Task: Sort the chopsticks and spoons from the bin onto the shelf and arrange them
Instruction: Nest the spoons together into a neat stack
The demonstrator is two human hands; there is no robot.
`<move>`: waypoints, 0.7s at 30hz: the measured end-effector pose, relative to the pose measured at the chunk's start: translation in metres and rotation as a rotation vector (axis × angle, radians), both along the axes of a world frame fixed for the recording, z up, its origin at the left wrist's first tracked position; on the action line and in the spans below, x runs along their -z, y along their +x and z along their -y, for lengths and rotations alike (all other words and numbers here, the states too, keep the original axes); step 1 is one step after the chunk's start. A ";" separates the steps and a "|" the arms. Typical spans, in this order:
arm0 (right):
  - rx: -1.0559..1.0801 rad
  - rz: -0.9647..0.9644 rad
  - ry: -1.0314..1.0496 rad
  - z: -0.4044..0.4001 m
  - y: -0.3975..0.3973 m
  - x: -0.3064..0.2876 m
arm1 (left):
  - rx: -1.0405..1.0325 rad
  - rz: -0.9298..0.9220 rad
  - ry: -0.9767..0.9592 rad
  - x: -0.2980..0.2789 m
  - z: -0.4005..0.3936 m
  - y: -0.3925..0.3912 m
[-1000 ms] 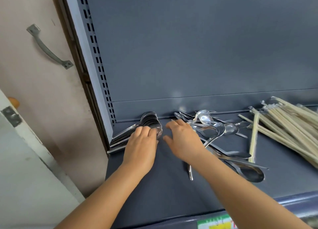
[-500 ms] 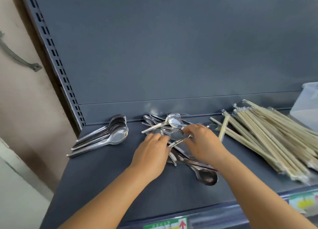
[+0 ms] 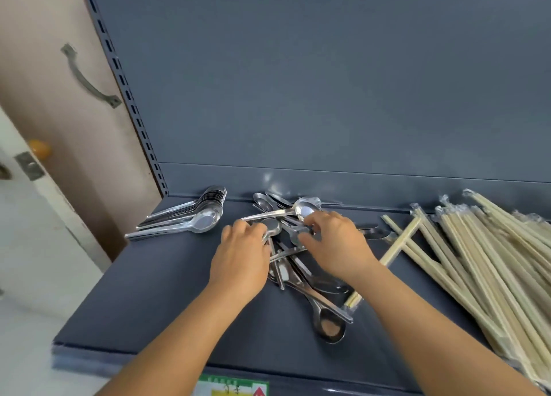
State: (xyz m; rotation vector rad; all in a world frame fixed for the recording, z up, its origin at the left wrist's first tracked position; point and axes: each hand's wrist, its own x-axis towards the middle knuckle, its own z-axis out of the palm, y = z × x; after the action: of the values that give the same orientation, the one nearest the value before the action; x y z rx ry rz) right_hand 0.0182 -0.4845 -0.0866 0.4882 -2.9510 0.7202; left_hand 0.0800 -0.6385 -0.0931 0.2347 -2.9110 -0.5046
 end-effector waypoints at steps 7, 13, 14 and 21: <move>0.066 0.078 0.006 0.013 -0.002 -0.002 | -0.098 0.080 0.007 -0.004 0.009 0.001; 0.177 0.018 -0.026 0.003 -0.002 -0.011 | -0.085 0.135 -0.005 -0.006 0.012 -0.003; 0.196 -0.001 -0.045 0.000 -0.001 -0.013 | -0.086 0.140 0.033 -0.007 0.012 -0.004; 0.229 -0.115 -0.244 -0.018 0.001 -0.025 | -0.006 0.015 0.309 -0.016 0.020 -0.008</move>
State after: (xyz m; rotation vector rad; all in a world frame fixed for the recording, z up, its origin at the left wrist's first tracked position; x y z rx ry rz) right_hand 0.0190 -0.4661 -0.0617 0.1630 -2.7028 0.9685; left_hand 0.0725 -0.6582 -0.0775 0.2885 -2.8334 -0.9545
